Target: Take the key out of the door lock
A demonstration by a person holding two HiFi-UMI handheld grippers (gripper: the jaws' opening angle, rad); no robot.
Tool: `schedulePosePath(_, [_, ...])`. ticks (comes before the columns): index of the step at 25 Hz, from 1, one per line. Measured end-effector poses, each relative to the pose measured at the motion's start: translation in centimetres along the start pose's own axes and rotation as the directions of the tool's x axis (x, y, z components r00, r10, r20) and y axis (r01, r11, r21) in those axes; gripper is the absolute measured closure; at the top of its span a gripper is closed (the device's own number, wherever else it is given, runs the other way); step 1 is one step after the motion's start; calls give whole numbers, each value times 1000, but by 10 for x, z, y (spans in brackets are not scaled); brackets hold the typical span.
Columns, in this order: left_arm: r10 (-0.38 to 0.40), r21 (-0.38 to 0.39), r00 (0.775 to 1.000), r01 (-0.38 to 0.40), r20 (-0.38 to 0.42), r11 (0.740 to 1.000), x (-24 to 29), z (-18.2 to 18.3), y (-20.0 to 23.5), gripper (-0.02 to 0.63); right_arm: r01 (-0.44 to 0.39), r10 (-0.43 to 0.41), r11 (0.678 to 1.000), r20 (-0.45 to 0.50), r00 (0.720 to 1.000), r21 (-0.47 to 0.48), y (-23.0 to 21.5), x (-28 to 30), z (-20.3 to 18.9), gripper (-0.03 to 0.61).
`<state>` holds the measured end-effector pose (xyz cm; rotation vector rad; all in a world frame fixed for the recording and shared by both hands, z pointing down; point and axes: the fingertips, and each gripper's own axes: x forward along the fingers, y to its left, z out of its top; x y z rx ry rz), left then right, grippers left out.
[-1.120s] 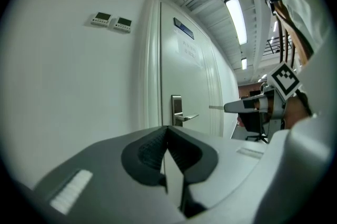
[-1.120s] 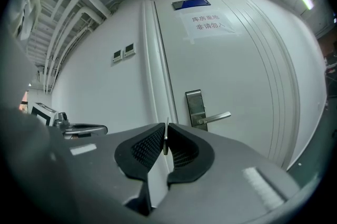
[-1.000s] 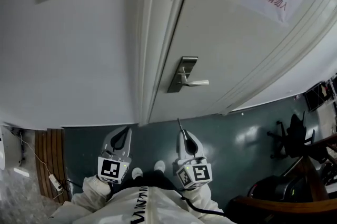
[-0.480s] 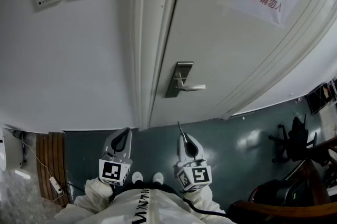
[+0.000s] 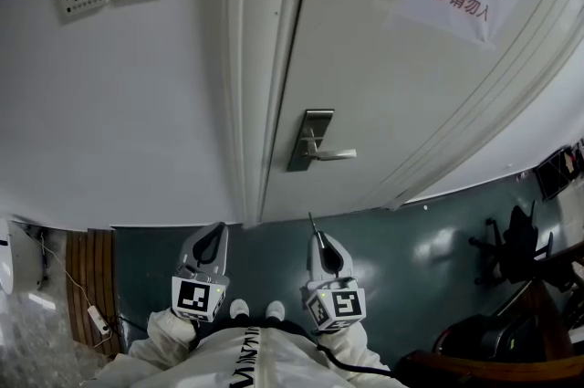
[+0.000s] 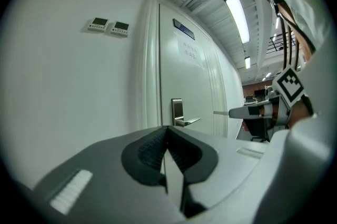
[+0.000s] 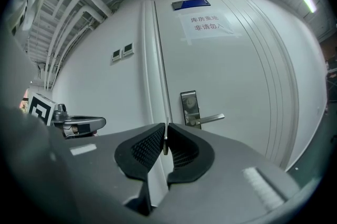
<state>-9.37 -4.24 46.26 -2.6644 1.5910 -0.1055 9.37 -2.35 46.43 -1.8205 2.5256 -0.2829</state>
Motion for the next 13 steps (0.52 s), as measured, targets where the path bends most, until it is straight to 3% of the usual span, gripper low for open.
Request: schedulePosePath(13, [-10, -7, 1000, 10, -10, 1000, 7, -3, -5, 615, 12, -11, 1000, -10, 1000, 9, -7, 3, -5, 555])
